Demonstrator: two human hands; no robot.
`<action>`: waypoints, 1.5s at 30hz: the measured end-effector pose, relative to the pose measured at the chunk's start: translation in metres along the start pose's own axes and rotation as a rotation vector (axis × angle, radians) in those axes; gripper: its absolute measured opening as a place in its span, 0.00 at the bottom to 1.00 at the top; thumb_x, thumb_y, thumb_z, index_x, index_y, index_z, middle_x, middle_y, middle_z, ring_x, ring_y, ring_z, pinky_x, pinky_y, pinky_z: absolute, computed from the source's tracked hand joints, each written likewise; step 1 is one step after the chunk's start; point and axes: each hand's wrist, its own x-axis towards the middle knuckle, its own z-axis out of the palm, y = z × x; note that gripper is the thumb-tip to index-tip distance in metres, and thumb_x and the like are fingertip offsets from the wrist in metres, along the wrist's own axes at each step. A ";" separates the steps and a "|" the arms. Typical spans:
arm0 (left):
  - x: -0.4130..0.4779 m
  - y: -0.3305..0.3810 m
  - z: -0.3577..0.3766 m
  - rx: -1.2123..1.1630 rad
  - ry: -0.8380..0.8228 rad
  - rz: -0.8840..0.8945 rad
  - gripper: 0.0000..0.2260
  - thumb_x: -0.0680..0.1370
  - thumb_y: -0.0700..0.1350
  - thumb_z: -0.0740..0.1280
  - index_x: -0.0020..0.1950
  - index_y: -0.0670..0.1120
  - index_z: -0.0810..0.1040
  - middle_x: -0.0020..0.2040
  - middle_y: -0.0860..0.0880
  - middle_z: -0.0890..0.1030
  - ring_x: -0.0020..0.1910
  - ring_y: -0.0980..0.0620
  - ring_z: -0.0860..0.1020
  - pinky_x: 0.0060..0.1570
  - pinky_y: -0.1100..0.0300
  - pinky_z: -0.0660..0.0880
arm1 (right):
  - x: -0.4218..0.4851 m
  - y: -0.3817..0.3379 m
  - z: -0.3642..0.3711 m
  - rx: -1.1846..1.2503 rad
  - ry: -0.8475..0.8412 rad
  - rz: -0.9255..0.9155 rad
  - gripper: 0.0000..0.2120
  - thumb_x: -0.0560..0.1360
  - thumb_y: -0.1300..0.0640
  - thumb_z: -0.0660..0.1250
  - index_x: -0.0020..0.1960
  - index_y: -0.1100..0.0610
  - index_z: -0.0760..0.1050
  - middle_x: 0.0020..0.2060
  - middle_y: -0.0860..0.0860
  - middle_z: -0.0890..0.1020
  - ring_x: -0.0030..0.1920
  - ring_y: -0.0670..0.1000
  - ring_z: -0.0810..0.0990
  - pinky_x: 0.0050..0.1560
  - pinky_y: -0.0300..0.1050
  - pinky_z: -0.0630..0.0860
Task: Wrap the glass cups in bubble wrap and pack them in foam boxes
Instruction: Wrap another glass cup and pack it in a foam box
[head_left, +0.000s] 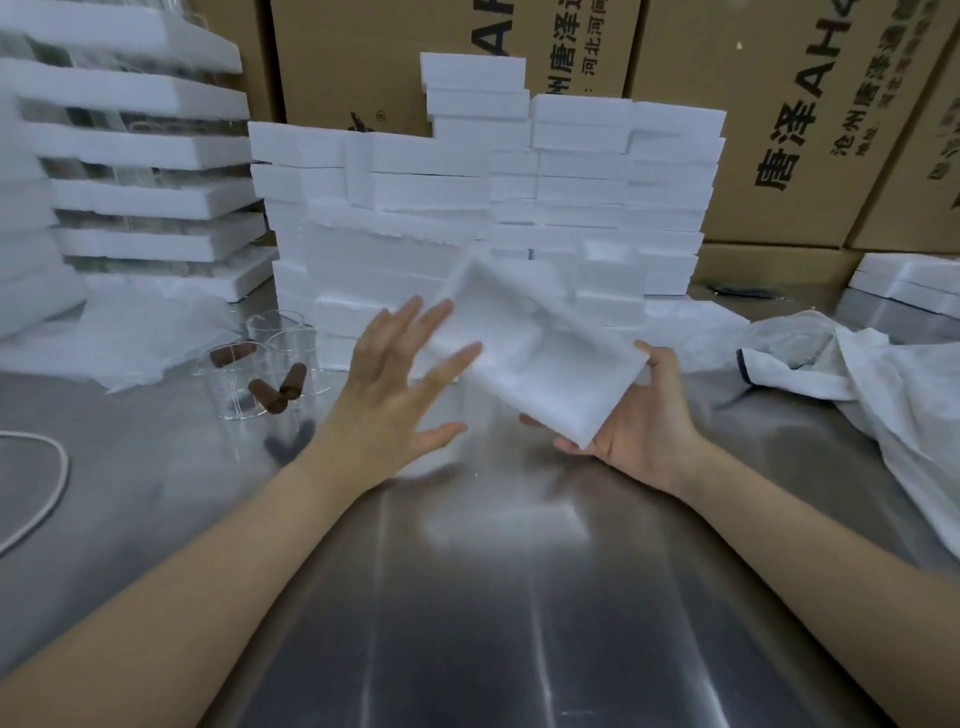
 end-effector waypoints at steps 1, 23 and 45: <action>0.001 0.002 0.000 0.062 -0.016 0.081 0.35 0.66 0.53 0.77 0.69 0.49 0.68 0.73 0.42 0.60 0.74 0.41 0.57 0.74 0.44 0.53 | 0.002 0.000 -0.003 -0.065 -0.025 0.044 0.29 0.73 0.36 0.52 0.61 0.52 0.80 0.62 0.59 0.78 0.59 0.69 0.77 0.43 0.54 0.78; 0.005 0.005 -0.013 -0.032 -0.339 0.044 0.23 0.74 0.63 0.61 0.35 0.44 0.79 0.30 0.50 0.78 0.29 0.46 0.76 0.28 0.56 0.72 | 0.133 -0.104 -0.056 -1.882 0.585 -0.224 0.26 0.81 0.58 0.59 0.76 0.60 0.58 0.70 0.63 0.62 0.57 0.66 0.76 0.60 0.54 0.72; -0.009 0.001 -0.013 -0.095 -0.241 -0.707 0.15 0.81 0.53 0.59 0.47 0.46 0.81 0.57 0.48 0.68 0.43 0.49 0.73 0.41 0.57 0.68 | -0.025 -0.017 -0.017 -1.849 0.152 -0.925 0.15 0.70 0.51 0.58 0.45 0.60 0.78 0.37 0.50 0.78 0.39 0.54 0.75 0.50 0.42 0.61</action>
